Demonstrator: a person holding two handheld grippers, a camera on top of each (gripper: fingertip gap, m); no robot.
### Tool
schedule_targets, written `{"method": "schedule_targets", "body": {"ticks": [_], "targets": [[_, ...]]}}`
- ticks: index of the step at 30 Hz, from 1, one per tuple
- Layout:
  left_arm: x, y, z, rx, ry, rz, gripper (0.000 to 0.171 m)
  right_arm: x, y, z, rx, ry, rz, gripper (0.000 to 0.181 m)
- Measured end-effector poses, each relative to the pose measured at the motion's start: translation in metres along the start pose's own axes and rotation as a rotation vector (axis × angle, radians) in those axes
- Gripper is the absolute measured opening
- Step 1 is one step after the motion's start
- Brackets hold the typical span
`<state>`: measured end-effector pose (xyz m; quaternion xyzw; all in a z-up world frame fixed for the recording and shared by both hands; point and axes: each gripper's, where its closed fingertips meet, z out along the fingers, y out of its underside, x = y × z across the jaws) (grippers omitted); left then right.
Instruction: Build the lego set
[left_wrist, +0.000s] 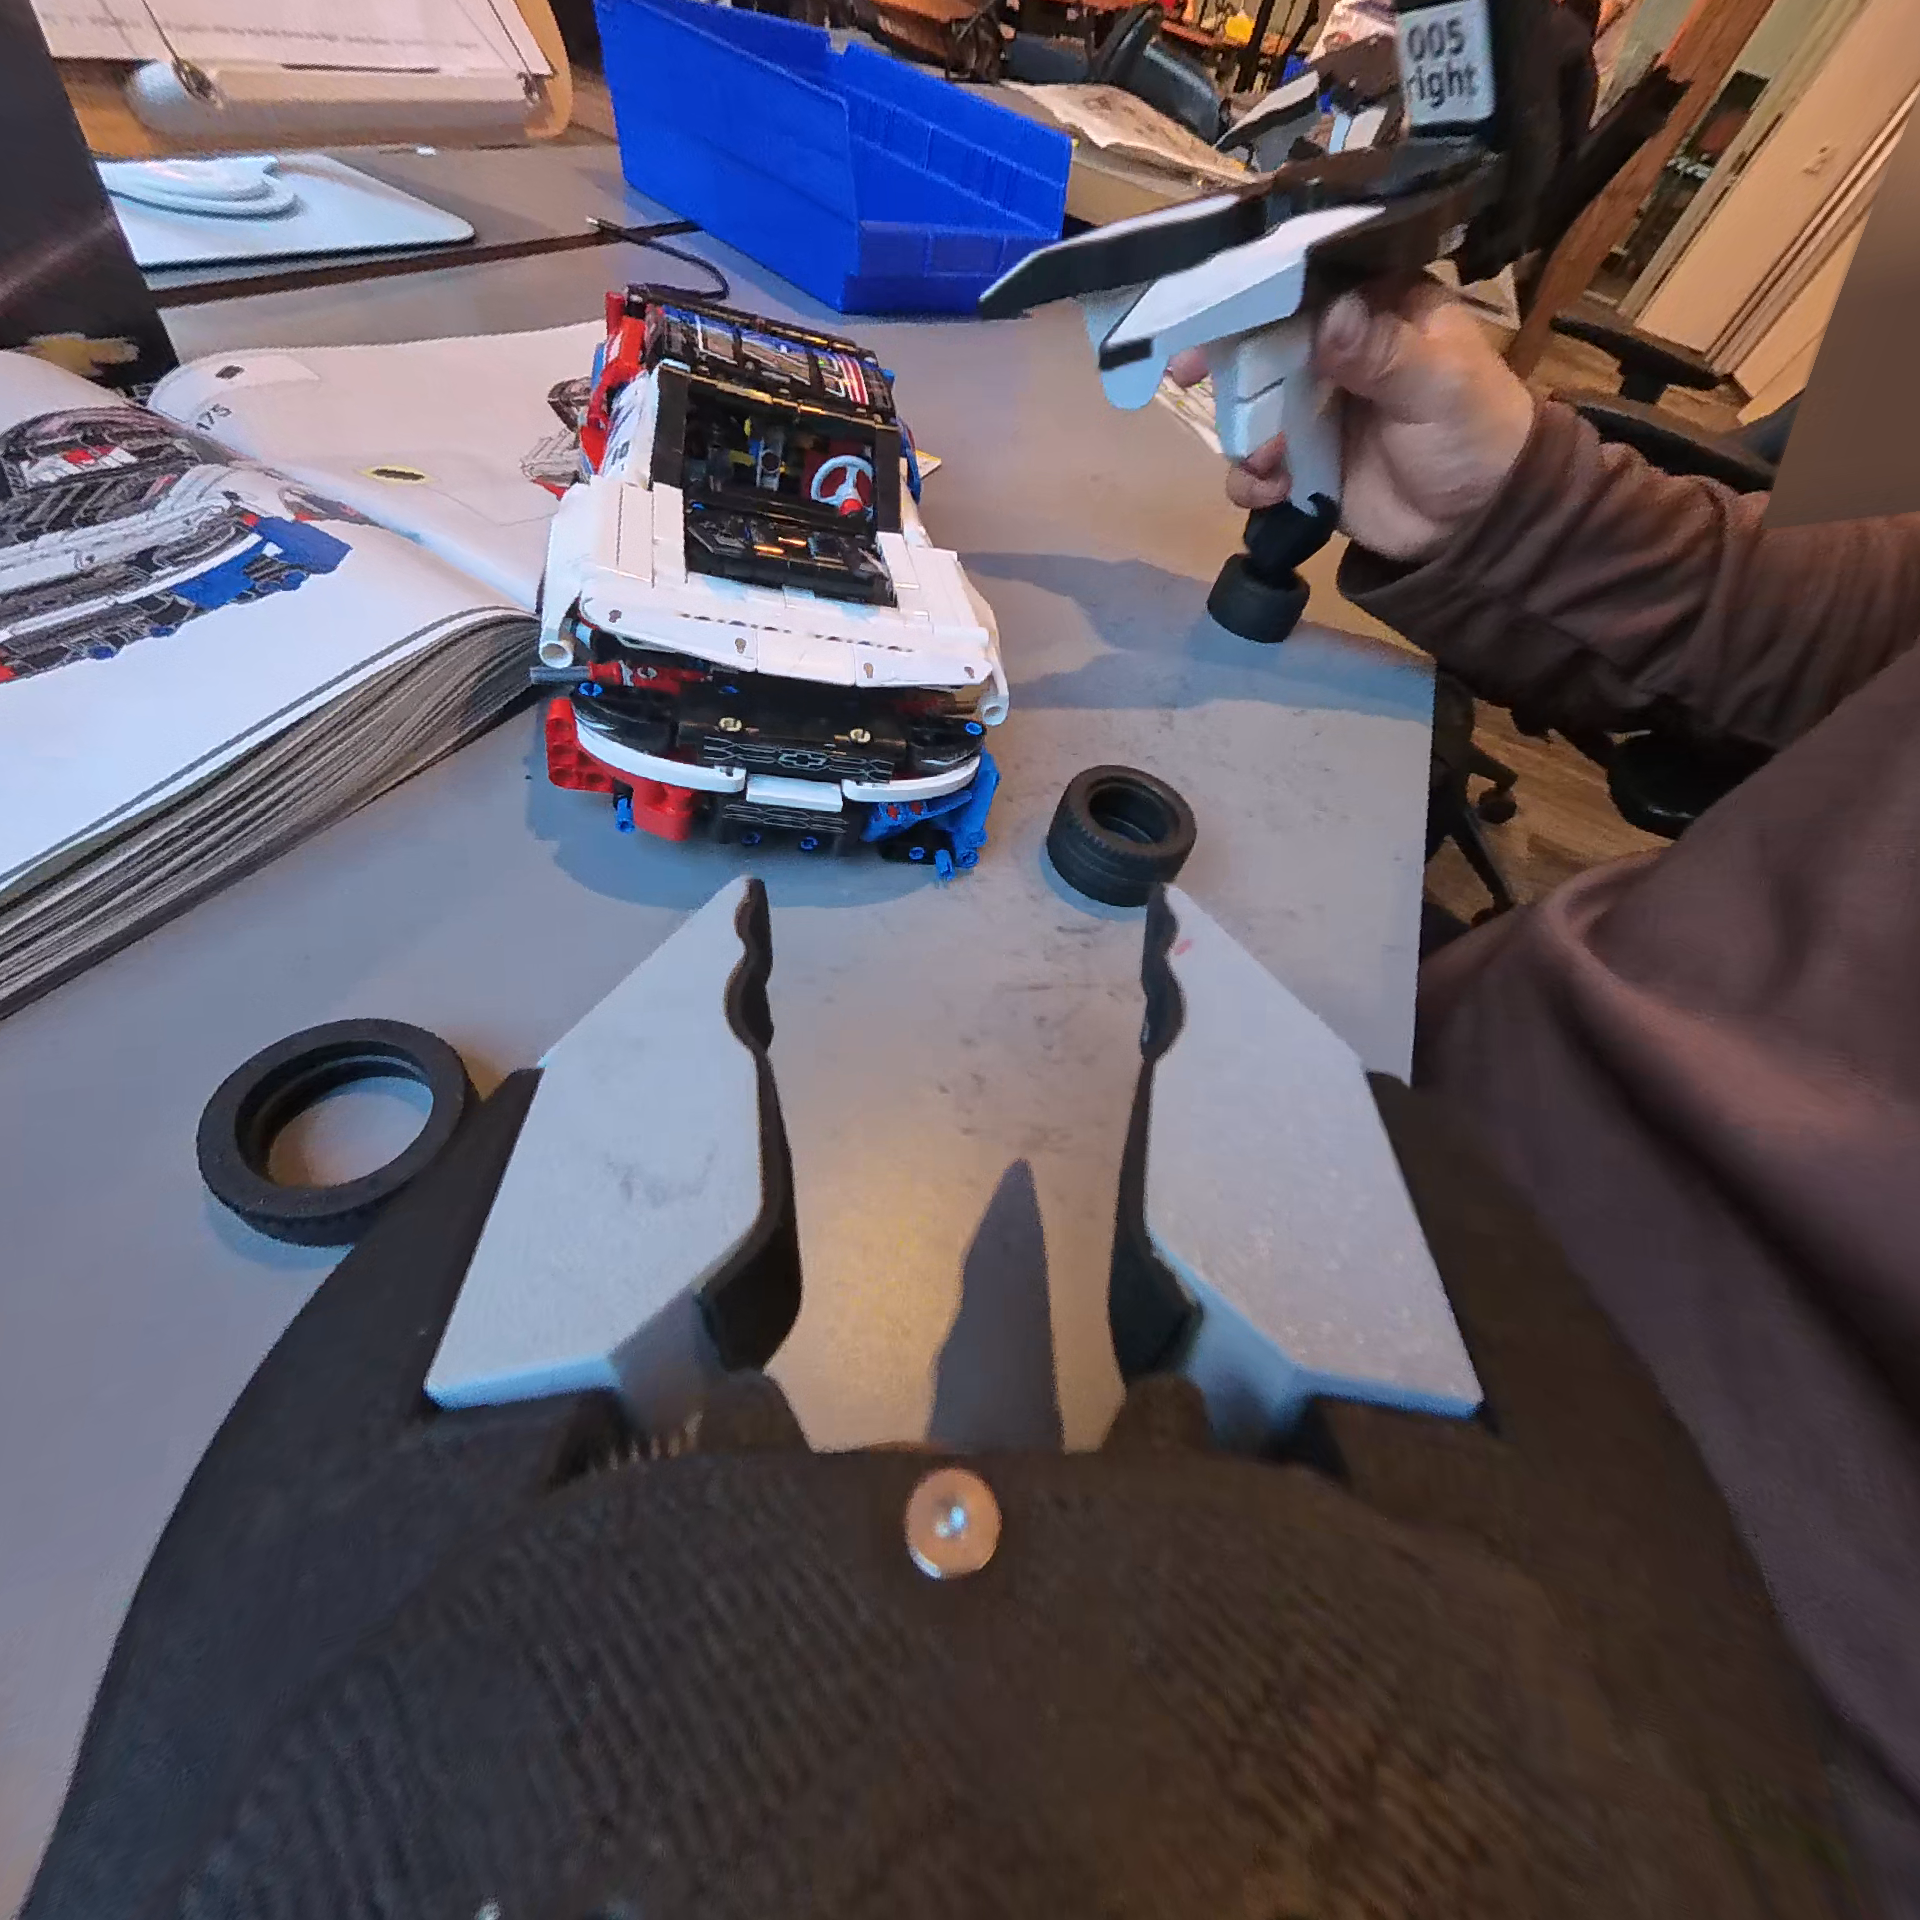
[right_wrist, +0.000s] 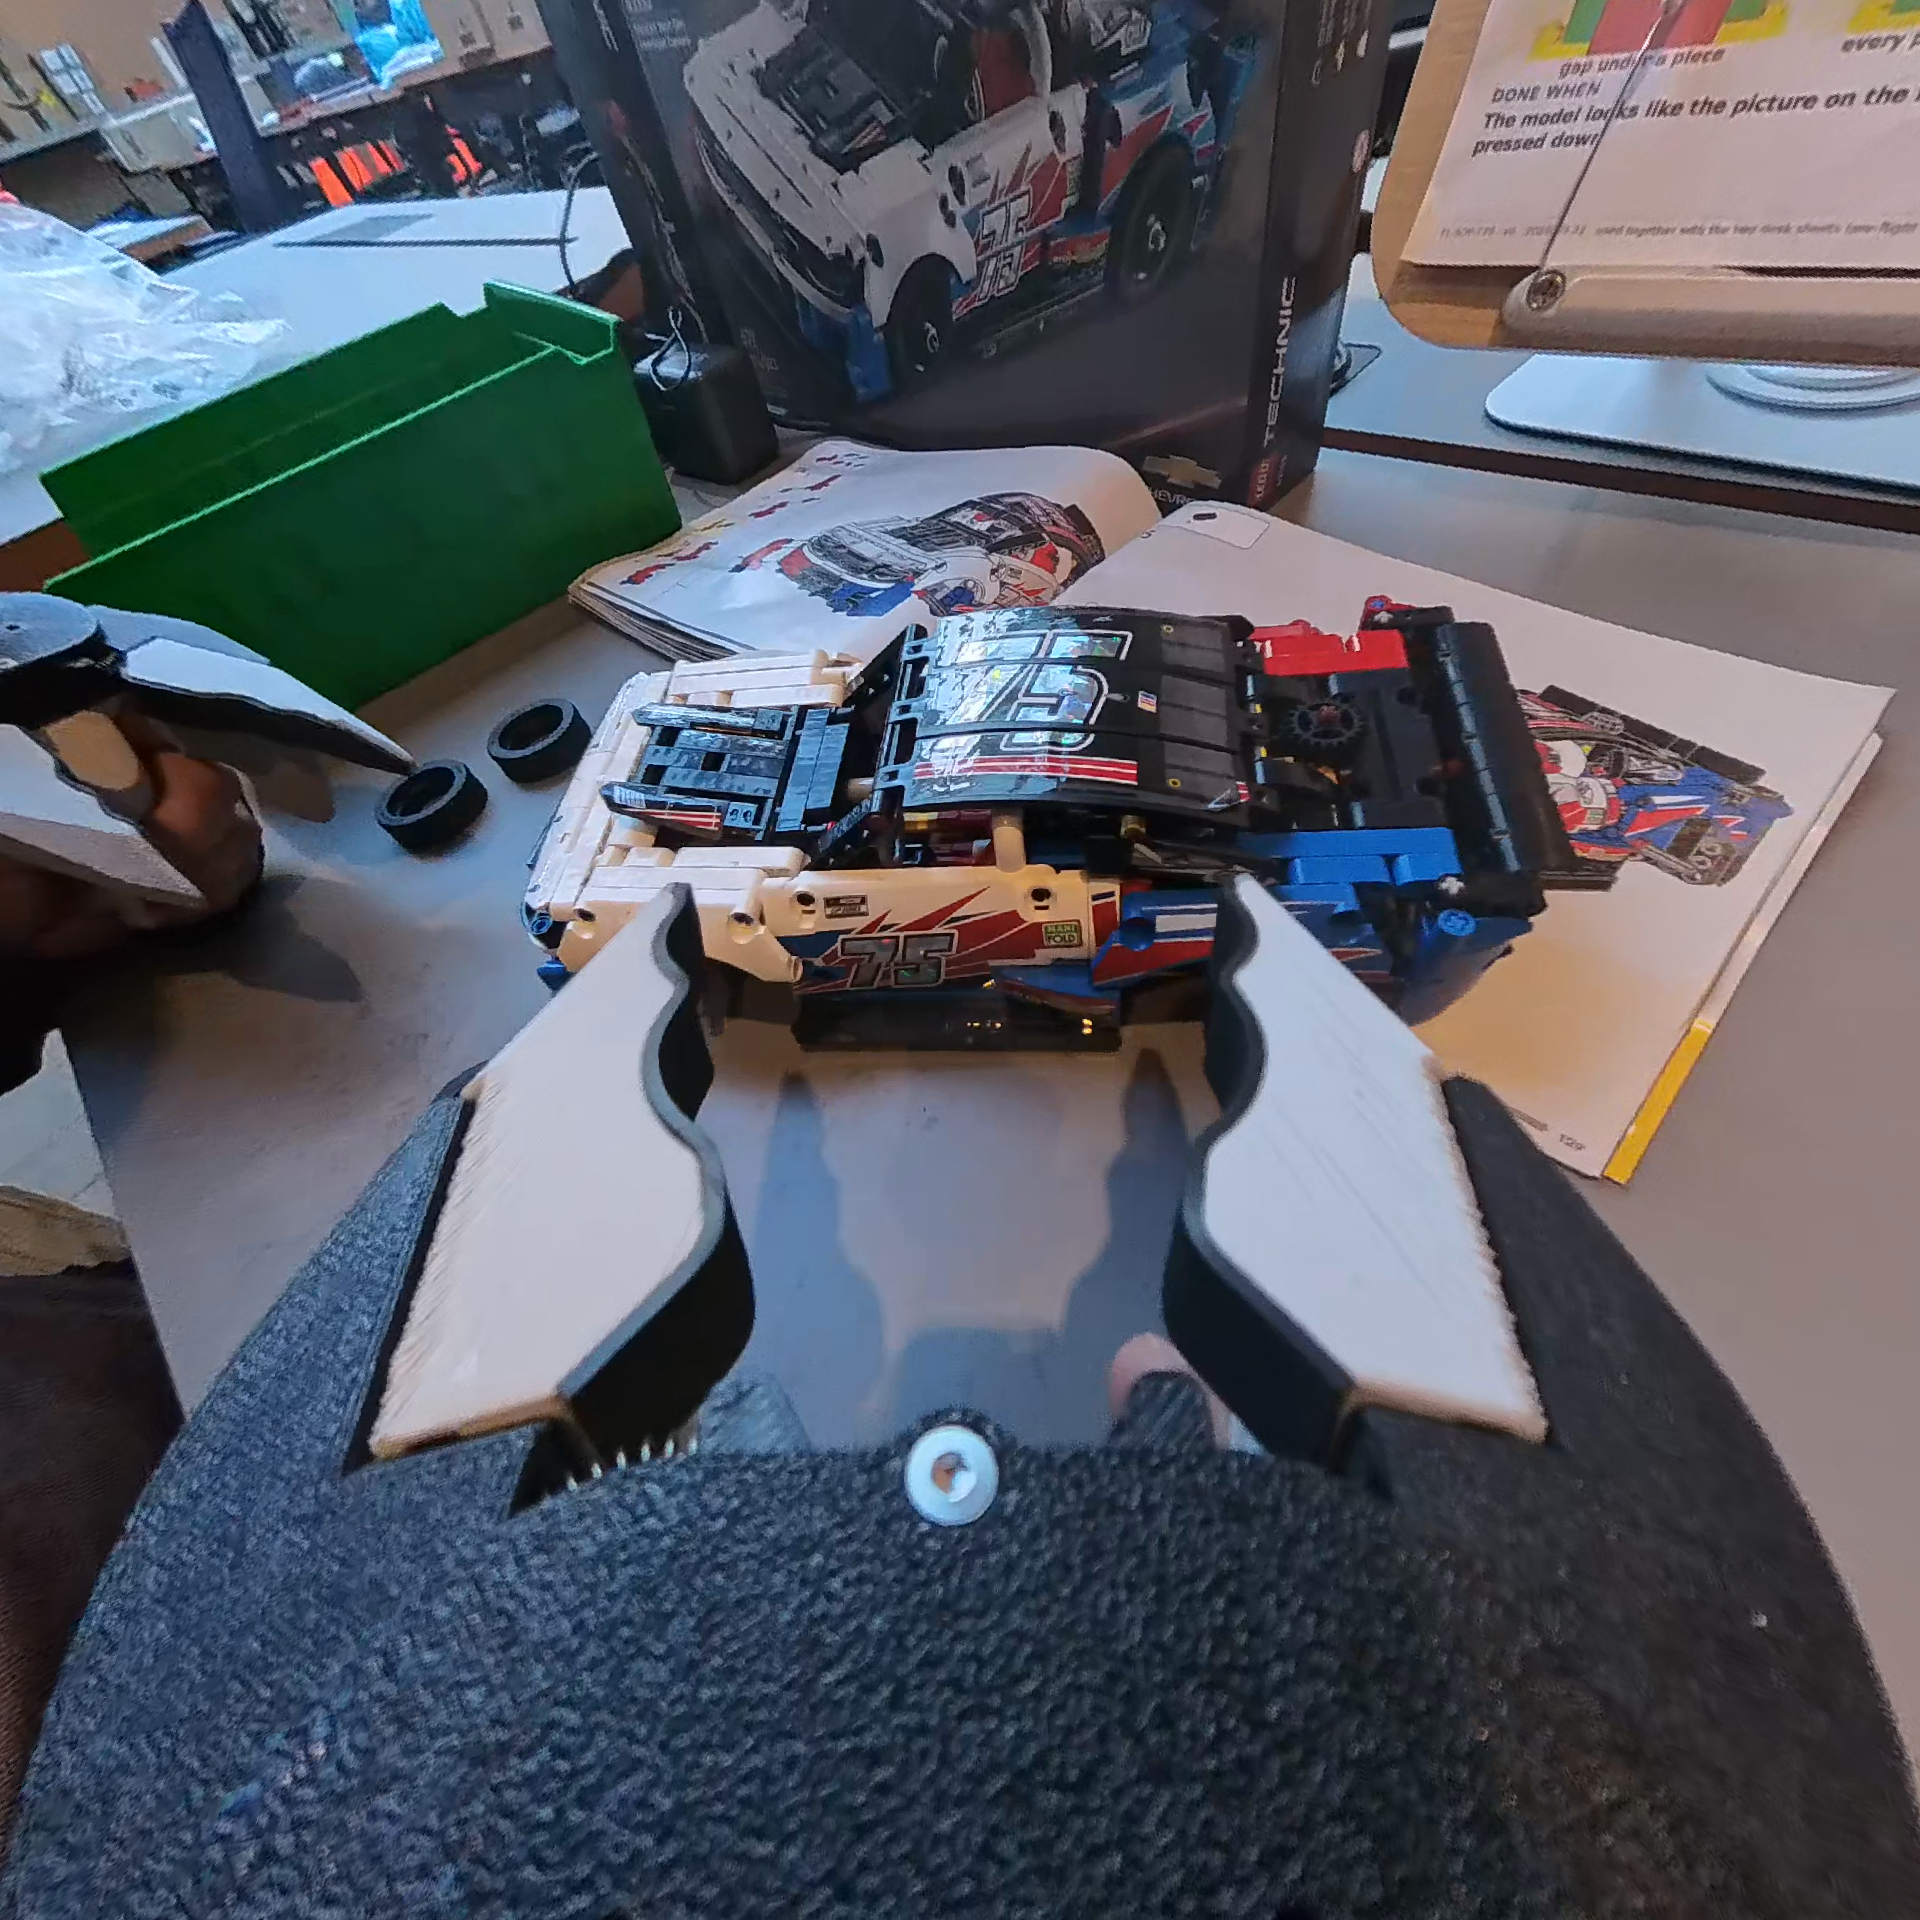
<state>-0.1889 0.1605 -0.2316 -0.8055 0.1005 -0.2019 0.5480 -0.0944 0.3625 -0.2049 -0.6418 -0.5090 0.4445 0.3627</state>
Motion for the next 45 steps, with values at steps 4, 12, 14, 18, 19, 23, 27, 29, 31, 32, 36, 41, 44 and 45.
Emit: {"method": "schedule_targets", "body": {"ticks": [4,12,14,18,19,23,27,29,31,32,36,41,44,45], "targets": [[0.000,-0.002,-0.002,0.015,-0.007,0.004,0.066,0.002,0.000,-0.005,-0.001,0.007,-0.013,0.097],[-0.001,-0.006,-0.006,0.049,-0.009,-0.001,0.063,0.007,-0.007,-0.012,-0.011,0.024,-0.044,0.097],[-0.001,-0.006,-0.006,0.052,-0.007,-0.003,0.062,0.010,-0.007,-0.015,-0.009,0.034,-0.042,0.096],[-0.001,-0.005,-0.005,0.042,0.005,-0.019,0.062,0.014,-0.004,-0.019,-0.020,0.031,-0.022,0.095],[-0.002,-0.004,-0.005,0.039,0.004,-0.023,0.063,0.015,-0.002,-0.019,-0.026,0.031,-0.020,0.095],[-0.002,-0.004,-0.004,0.034,0.004,-0.024,0.063,0.016,0.001,-0.017,-0.035,0.022,-0.001,0.095],[-0.002,-0.004,-0.004,0.032,0.002,-0.026,0.063,0.012,0.008,-0.012,-0.061,0.008,0.003,0.095],[-0.003,-0.004,-0.004,0.033,0.000,-0.027,0.063,0.010,0.011,-0.009,-0.073,-0.003,0.003,0.095],[-0.003,-0.004,-0.003,0.031,-0.002,-0.028,0.063,0.009,0.013,-0.008,-0.080,-0.005,0.004,0.096],[-0.003,-0.003,-0.003,0.028,-0.002,-0.029,0.063,0.009,0.014,-0.007,-0.082,-0.007,0.008,0.096],[-0.004,0.000,0.000,0.002,0.012,-0.053,0.065,0.004,0.015,-0.004,-0.079,-0.040,0.055,0.096],[-0.007,-0.001,0.000,0.008,0.003,-0.076,0.067,0.004,0.019,-0.003,-0.096,-0.027,0.039,0.097],[-0.018,-0.023,0.002,0.087,-0.021,-0.185,0.071,0.005,0.018,0.001,-0.089,-0.021,0.102,0.100],[-0.021,-0.036,0.004,0.097,-0.006,-0.224,0.073,0.008,0.018,0.003,-0.087,-0.010,0.138,0.103]]}}
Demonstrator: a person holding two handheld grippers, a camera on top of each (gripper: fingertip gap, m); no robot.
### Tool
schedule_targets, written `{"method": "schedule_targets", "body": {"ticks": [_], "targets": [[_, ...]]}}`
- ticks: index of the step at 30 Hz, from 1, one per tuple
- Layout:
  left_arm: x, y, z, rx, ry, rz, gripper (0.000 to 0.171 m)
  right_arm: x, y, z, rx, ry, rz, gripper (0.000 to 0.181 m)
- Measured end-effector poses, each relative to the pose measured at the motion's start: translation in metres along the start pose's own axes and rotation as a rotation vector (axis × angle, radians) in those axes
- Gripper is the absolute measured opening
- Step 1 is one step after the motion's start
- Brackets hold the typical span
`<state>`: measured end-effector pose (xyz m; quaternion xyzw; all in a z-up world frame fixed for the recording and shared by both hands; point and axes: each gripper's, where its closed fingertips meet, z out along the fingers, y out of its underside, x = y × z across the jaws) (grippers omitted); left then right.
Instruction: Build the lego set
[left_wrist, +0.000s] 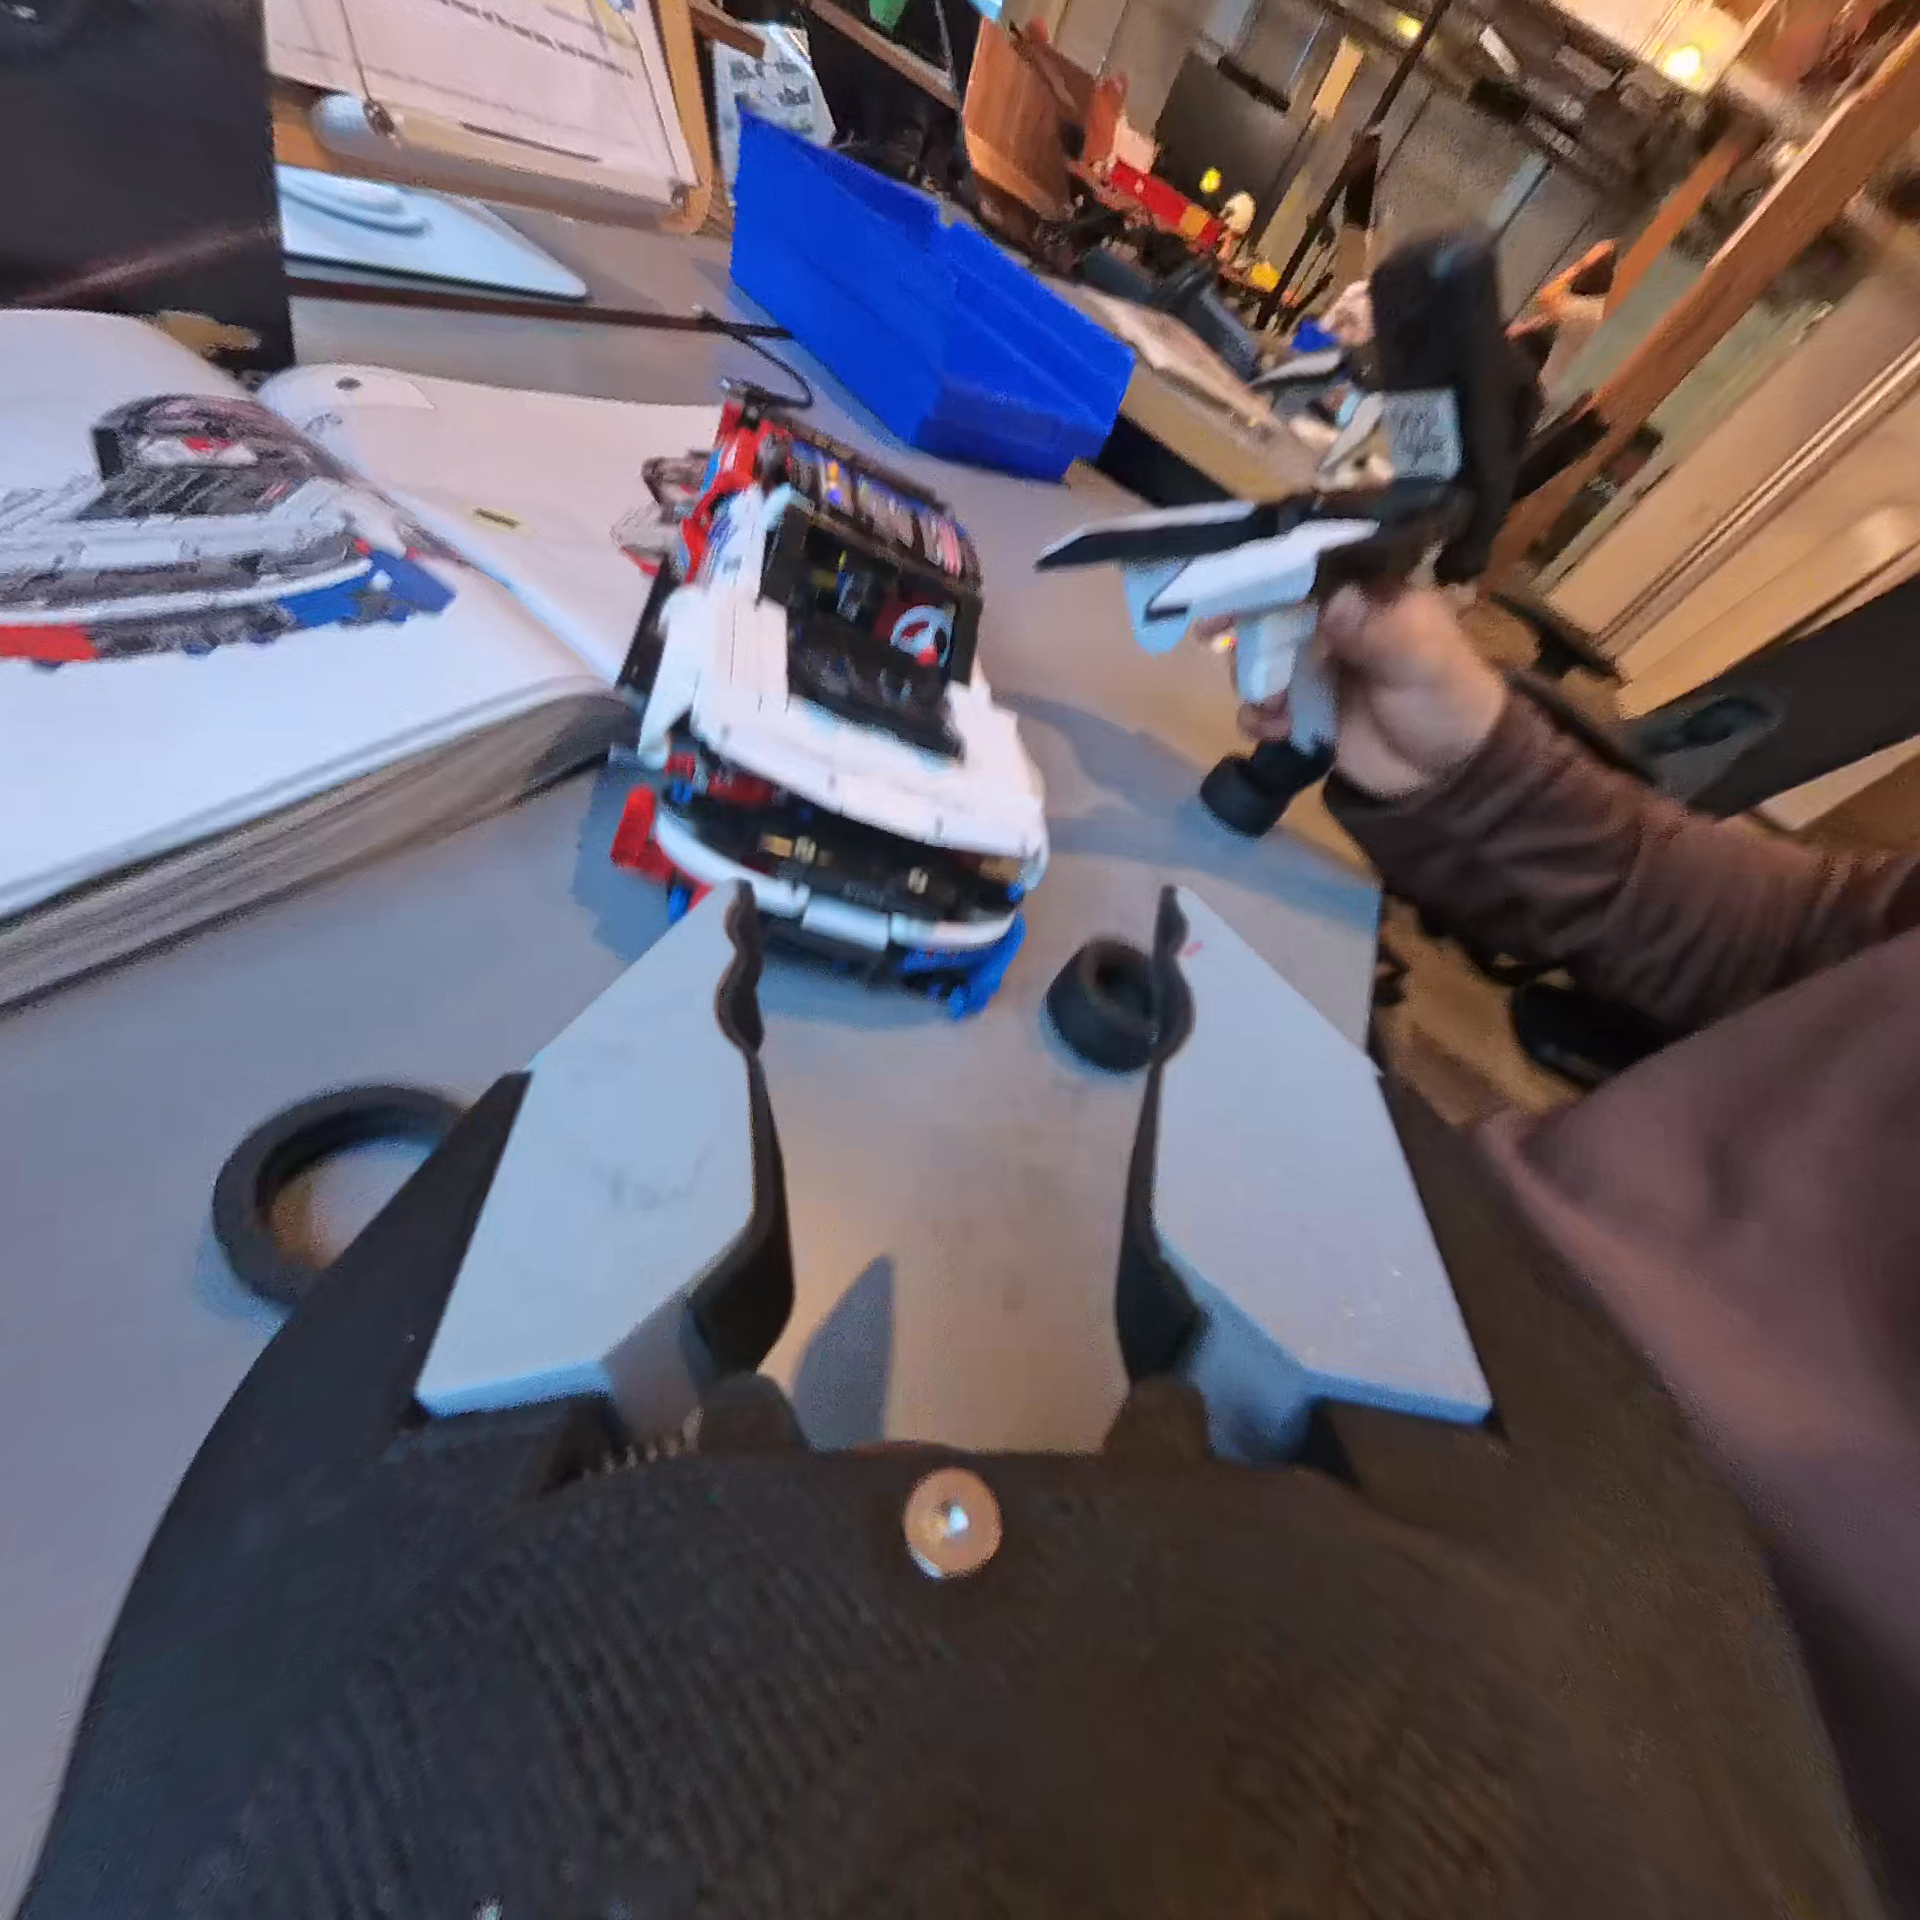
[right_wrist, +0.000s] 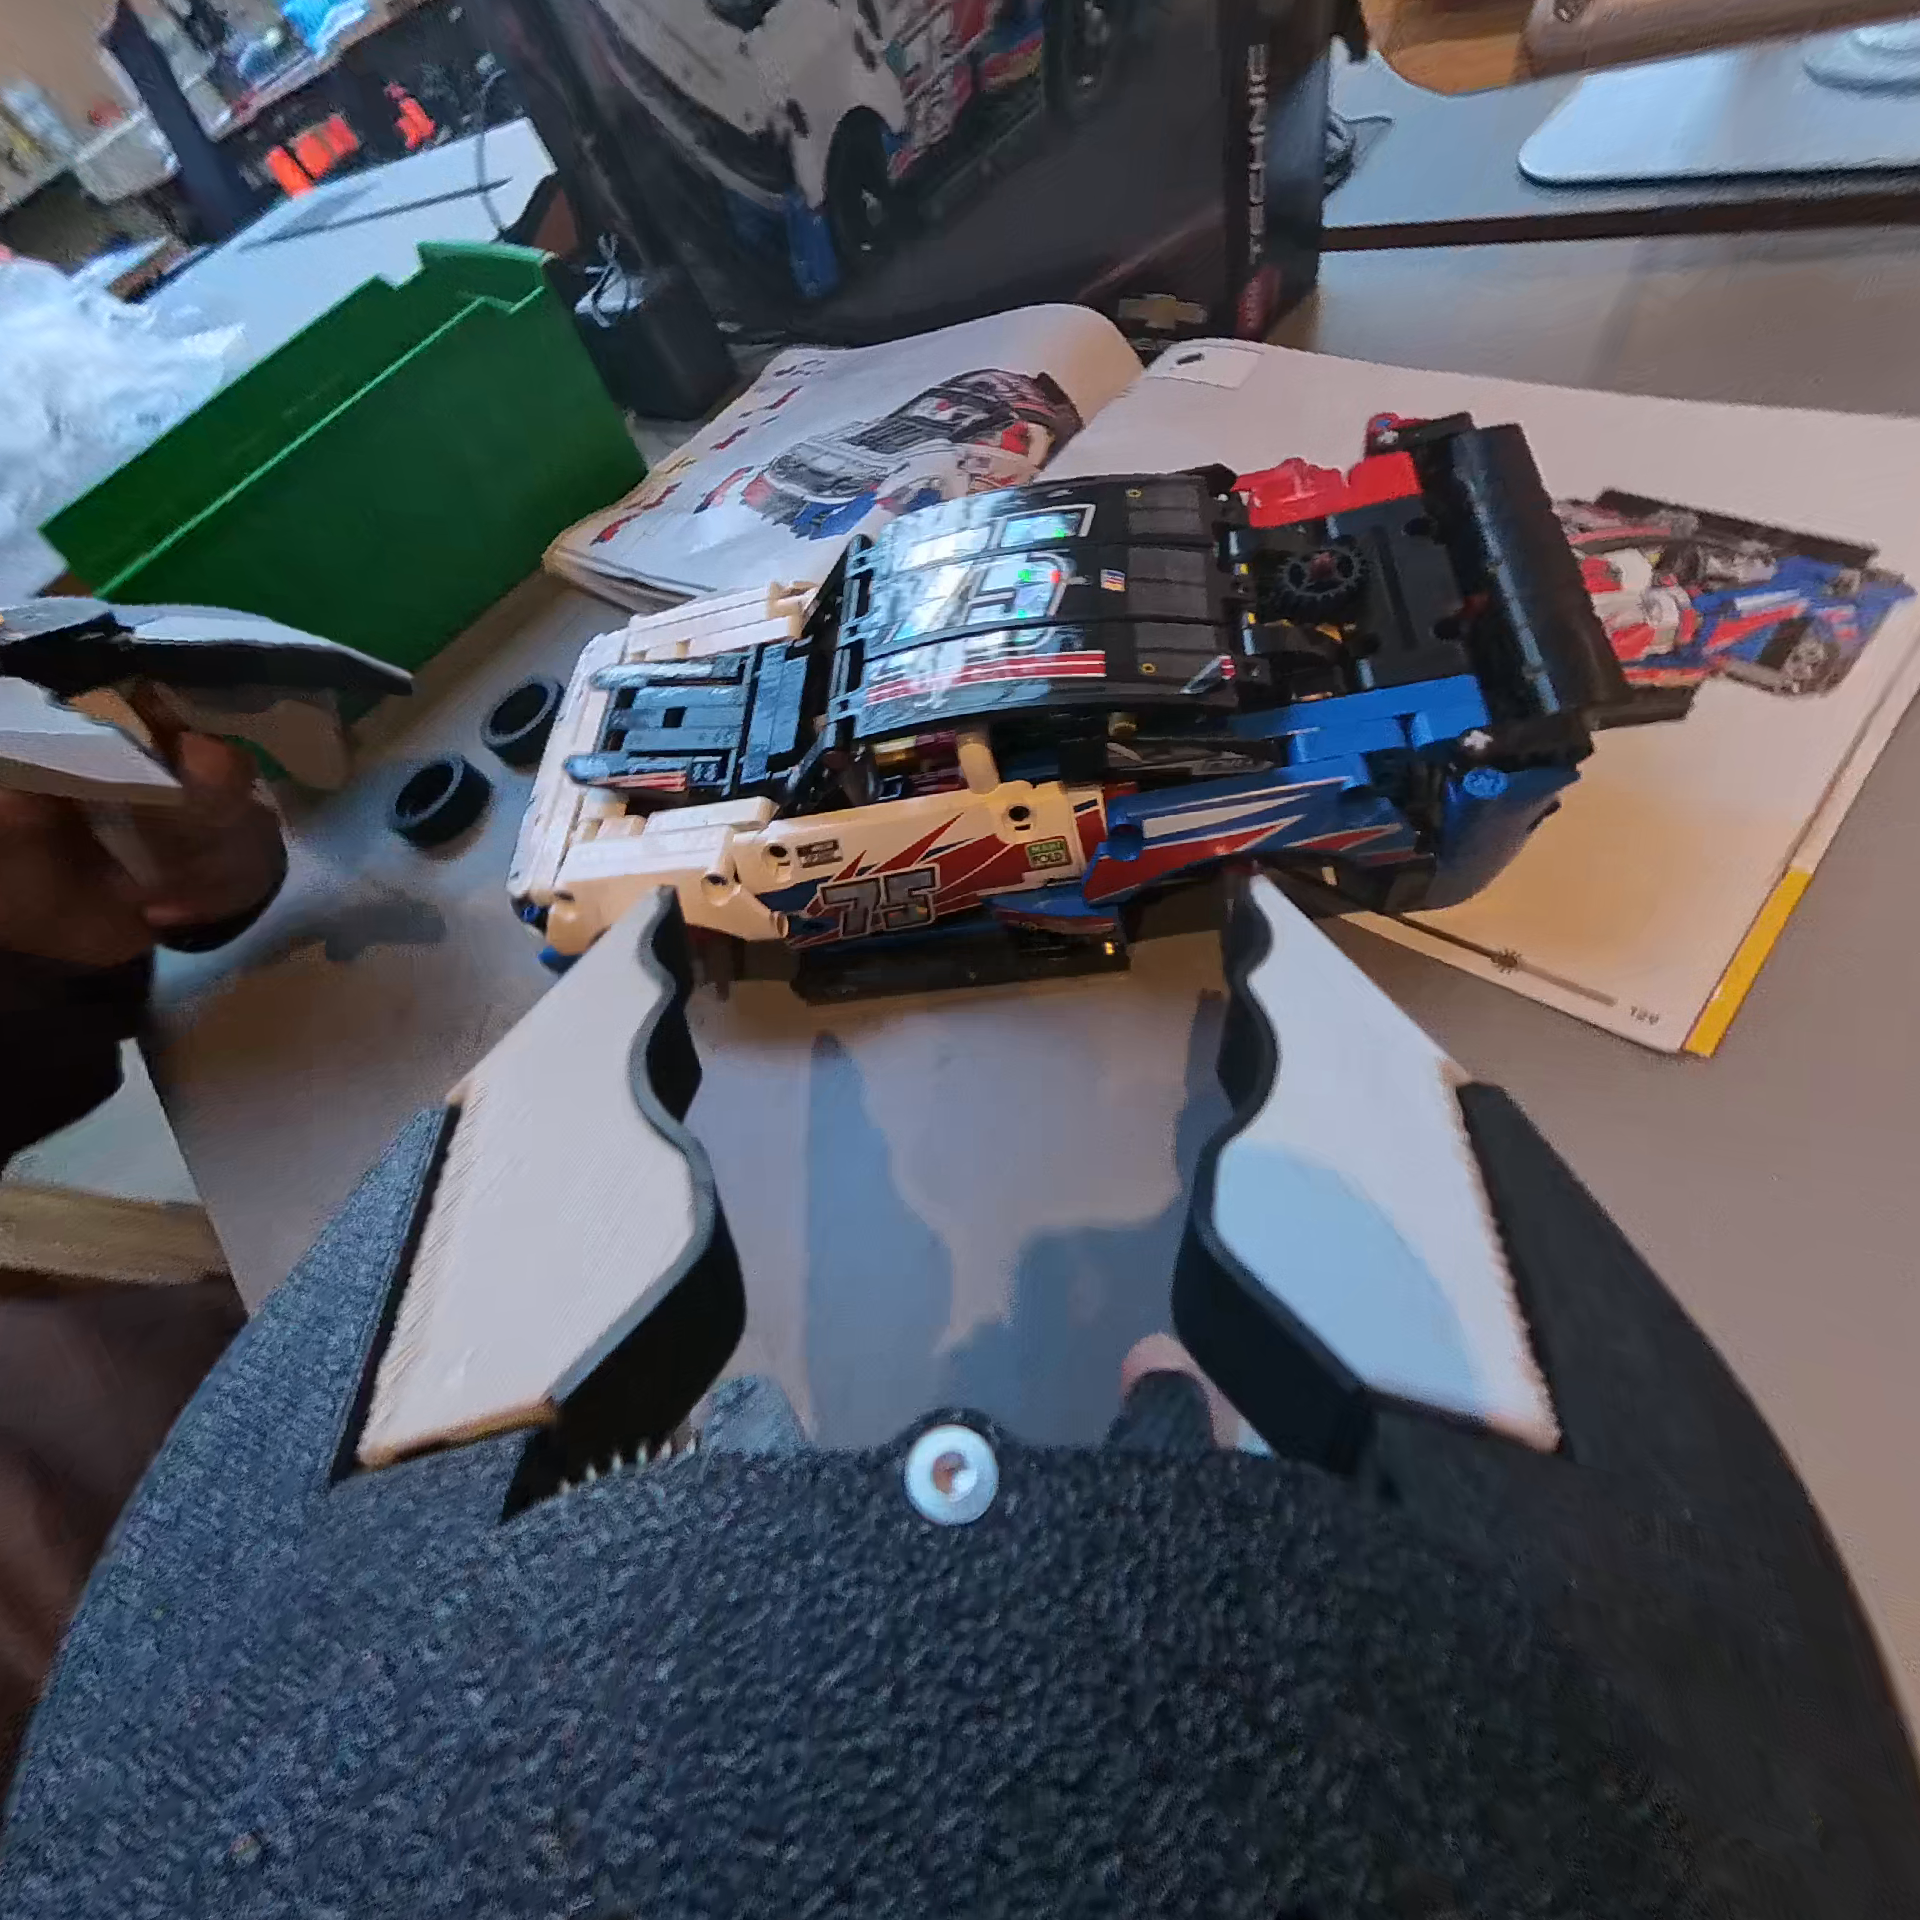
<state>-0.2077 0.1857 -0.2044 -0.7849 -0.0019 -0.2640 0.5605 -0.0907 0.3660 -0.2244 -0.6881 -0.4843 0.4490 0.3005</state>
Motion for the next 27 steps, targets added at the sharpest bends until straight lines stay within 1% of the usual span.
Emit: {"method": "schedule_targets", "body": {"ticks": [2,4,5,6,7,8,9,11,12,14,18,20,23,24,25,27], "targets": [[0.007,-0.026,0.014,-0.046,0.065,-0.018,0.085,0.007,-0.001,0.004,-0.001,0.033,0.065,0.104],[0.012,-0.049,0.036,-0.155,0.125,0.069,0.094,0.010,-0.004,0.005,0.014,0.055,0.121,0.106],[0.010,-0.058,0.048,-0.226,0.150,0.132,0.096,0.009,-0.006,0.006,0.023,0.053,0.142,0.107],[0.000,-0.064,0.061,-0.301,0.148,0.191,0.096,0.008,-0.005,0.007,0.023,0.054,0.154,0.108],[-0.013,-0.066,0.074,-0.387,0.151,0.244,0.096,0.007,-0.003,0.008,0.018,0.063,0.158,0.111],[-0.028,-0.062,0.086,-0.491,0.161,0.275,0.098,0.006,-0.002,0.010,0.011,0.072,0.159,0.112],[-0.045,-0.054,0.096,-0.600,0.169,0.259,0.103,0.007,-0.001,0.011,0.007,0.083,0.164,0.114],[-0.061,-0.036,0.110,-0.783,0.253,0.118,0.105,0.011,0.001,0.015,0.014,0.110,0.202,0.115],[-0.063,-0.031,0.114,-0.833,0.310,0.039,0.100,0.012,0.003,0.018,0.009,0.114,0.231,0.118],[-0.063,-0.025,0.122,-0.872,0.386,-0.041,0.098,0.018,0.009,0.024,-0.011,0.135,0.279,0.122],[-0.070,-0.012,0.137,-0.938,0.393,-0.053,0.097,0.028,0.021,0.037,-0.014,0.164,0.359,0.123],[-0.065,-0.012,0.140,-0.951,0.429,-0.086,0.094,0.025,0.020,0.044,-0.010,0.147,0.389,0.122],[-0.066,-0.013,0.140,-0.981,0.435,-0.105,0.092,0.021,0.017,0.054,-0.018,0.124,0.418,0.120],[-0.068,-0.013,0.140,-0.991,0.425,-0.091,0.087,0.021,0.016,0.056,-0.019,0.127,0.426,0.120],[-0.073,-0.015,0.141,-0.987,0.397,-0.048,0.087,0.022,0.016,0.056,-0.023,0.131,0.431,0.120],[-0.075,-0.026,0.142,-0.932,0.372,0.008,0.084,0.024,0.015,0.055,-0.030,0.137,0.425,0.120]]}}
